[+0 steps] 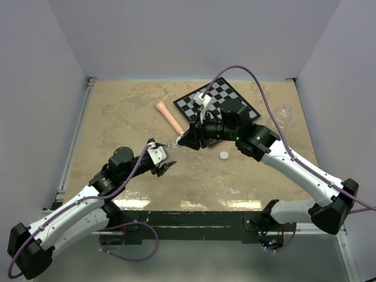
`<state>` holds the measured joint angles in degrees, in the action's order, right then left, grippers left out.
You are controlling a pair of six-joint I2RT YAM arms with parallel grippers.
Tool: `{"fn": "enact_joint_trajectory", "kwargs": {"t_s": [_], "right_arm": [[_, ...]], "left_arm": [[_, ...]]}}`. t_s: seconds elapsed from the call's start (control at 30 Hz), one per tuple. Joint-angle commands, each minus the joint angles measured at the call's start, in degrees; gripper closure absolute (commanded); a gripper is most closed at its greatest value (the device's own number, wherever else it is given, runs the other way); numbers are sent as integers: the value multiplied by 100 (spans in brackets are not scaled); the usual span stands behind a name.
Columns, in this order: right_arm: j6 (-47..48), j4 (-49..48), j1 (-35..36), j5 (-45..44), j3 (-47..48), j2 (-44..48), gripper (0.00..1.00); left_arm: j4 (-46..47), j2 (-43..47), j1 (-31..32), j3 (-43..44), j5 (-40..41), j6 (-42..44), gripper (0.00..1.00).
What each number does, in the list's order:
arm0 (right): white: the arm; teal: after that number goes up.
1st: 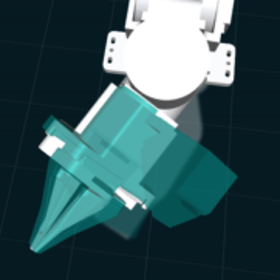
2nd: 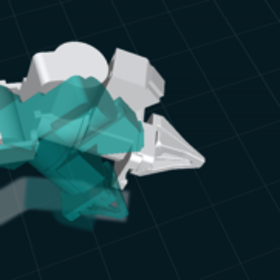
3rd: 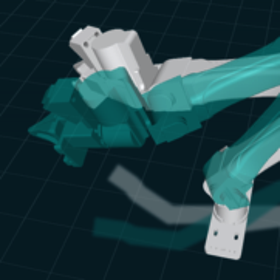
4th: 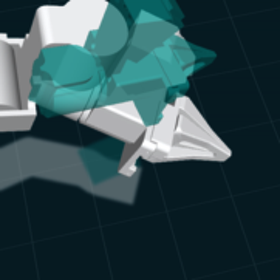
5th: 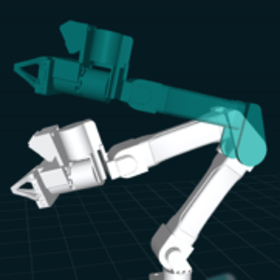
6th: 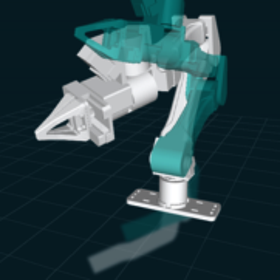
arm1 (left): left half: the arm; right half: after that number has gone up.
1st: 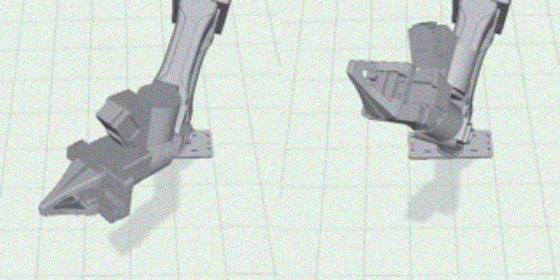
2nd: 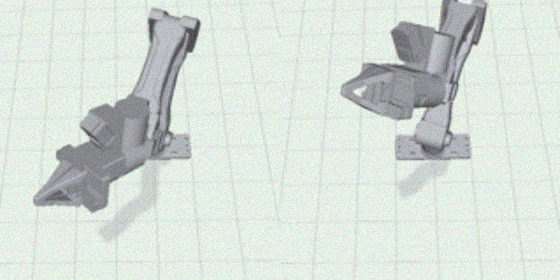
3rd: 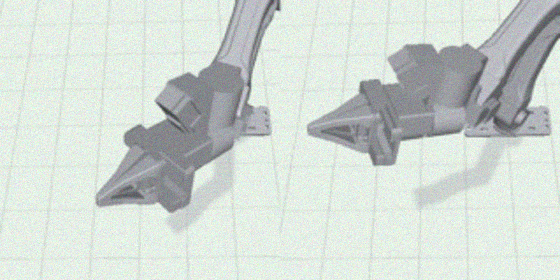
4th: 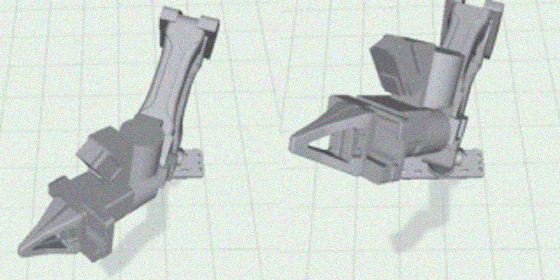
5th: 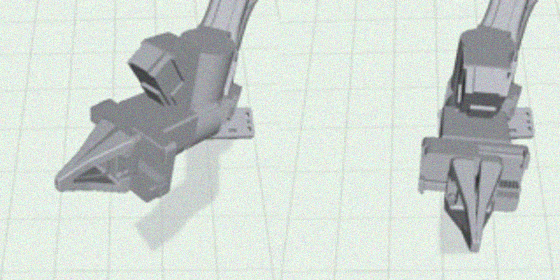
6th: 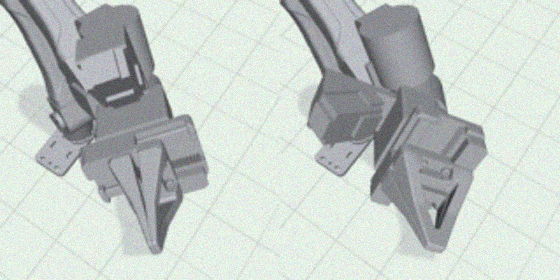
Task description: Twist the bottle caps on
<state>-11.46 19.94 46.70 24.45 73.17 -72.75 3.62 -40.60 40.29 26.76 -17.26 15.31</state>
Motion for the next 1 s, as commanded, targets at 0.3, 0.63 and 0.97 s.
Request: {"fn": "enact_joint_trajectory", "kwargs": {"t_s": [0.3,0.63,0.97], "right_arm": [[-1410,713,68,-1855,-136,-433,100],[-1851,169,94,-2208,-320,-100,99],[-1201,-597,76,-1864,-48,885,21]], "left_arm": [[3117,-545,1533,400,2047,912,100],[3340,-880,2044,294,3308,869,100],[1749,-1011,2009,812,3536,526,100]]}}
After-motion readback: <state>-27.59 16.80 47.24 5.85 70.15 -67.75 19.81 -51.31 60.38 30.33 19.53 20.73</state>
